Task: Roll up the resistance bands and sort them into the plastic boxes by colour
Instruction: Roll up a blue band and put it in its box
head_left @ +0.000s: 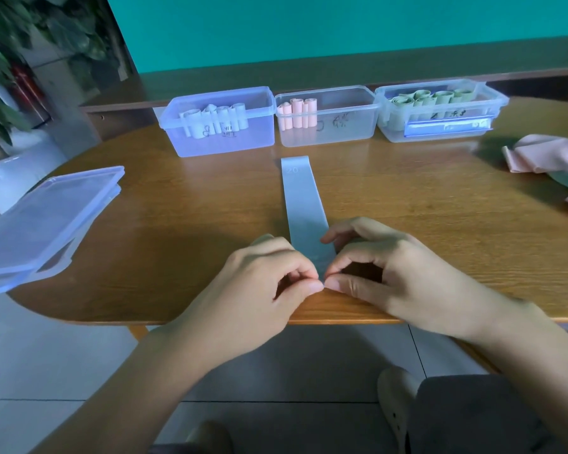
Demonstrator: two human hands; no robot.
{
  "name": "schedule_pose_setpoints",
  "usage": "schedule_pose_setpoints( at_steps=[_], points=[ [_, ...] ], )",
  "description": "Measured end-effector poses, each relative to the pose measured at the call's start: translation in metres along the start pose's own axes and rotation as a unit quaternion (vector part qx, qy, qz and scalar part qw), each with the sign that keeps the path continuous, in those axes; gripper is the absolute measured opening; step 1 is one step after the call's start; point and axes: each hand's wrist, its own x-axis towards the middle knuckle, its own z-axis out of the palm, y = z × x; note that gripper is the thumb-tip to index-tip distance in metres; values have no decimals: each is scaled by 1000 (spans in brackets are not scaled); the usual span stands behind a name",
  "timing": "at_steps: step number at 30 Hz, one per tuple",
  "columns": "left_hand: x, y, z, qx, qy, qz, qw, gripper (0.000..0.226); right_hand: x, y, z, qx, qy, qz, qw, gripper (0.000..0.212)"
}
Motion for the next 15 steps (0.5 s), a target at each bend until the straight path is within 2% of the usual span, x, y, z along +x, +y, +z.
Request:
schedule_pose_setpoints(
  at_steps=[5, 10, 15],
  points=[
    [1, -2, 3, 9, 29, 13, 999, 35, 0, -1, 3, -49, 17, -27, 998, 23],
    [-1, -3, 6, 9, 38, 36, 999, 18, -1, 0, 6, -92, 30, -52, 994, 32],
    [-3, -4, 5, 14, 12, 23, 1000, 18, 0, 5, 9, -42, 86, -12, 995, 19]
  ],
)
